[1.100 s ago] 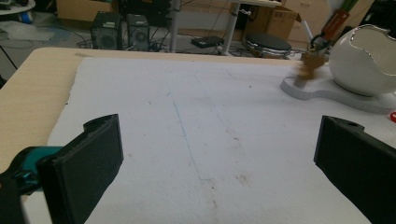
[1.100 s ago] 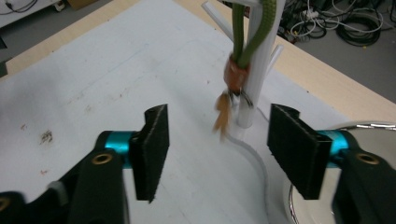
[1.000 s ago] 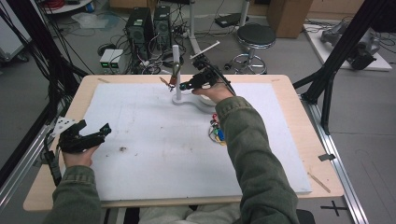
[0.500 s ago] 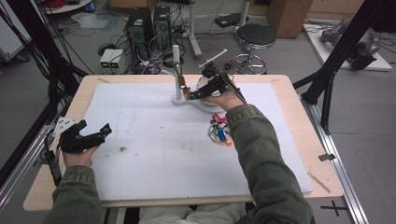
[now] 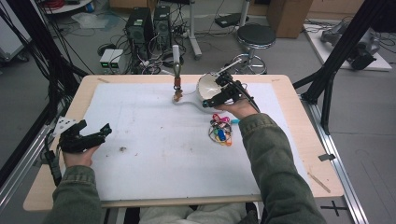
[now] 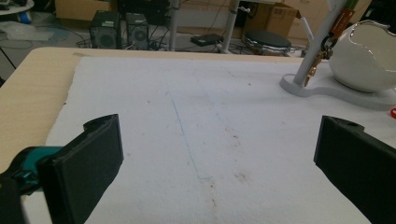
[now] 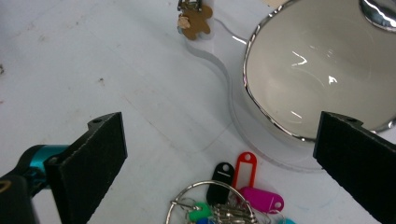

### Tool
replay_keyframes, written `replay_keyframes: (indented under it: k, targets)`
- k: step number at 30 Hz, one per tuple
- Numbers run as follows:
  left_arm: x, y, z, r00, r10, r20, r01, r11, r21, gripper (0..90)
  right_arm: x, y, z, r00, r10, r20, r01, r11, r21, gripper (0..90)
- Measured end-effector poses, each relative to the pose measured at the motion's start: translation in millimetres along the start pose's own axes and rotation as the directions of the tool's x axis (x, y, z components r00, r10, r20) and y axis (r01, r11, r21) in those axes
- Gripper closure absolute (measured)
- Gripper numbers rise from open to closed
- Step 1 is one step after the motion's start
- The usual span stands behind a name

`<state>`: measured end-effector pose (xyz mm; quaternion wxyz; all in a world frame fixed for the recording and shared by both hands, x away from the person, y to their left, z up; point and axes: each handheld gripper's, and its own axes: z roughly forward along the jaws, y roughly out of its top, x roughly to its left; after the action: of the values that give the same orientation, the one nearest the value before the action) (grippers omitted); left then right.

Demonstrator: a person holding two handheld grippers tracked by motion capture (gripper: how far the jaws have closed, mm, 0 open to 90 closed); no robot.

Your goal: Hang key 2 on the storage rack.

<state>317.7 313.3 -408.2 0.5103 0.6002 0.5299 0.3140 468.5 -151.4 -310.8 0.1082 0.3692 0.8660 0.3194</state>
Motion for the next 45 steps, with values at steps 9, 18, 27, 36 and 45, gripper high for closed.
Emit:
replay_keyframes:
  k: [9,18,27,36,45]
  targets:
    - [-0.4,0.2,0.2,1.0,0.001,-0.001,-0.001,1.0,0.003,1.8,-7.0,-16.3,-6.9,0.9995,0.025,0.02,-0.025,1.0,0.006,1.7]
    - [-0.8,0.3,0.8,1.0,0.001,-0.001,-0.001,1.0,0.002,1.8,-13.3,-30.2,-7.8,0.9988,0.038,0.029,-0.038,0.999,0.004,1.7]
    - [-0.7,0.4,0.6,1.0,-0.001,0.0,0.001,1.0,0.001,1.8,-18.8,-41.7,-7.8,0.9975,0.059,0.04,-0.06,0.998,0.027,1.8]
    - [-0.9,0.4,0.7,1.0,0.002,-0.001,-0.002,1.0,0.003,1.8,-25.2,-60.5,1.1,0.9966,0.072,0.039,-0.074,0.995,0.06,1.9]
    - [-1.4,0.2,1.0,1.0,0.005,0.002,-0.005,1.0,0.006,1.8,-29.9,-77.5,9.7,0.9947,0.093,0.046,-0.096,0.992,0.086,1.9]
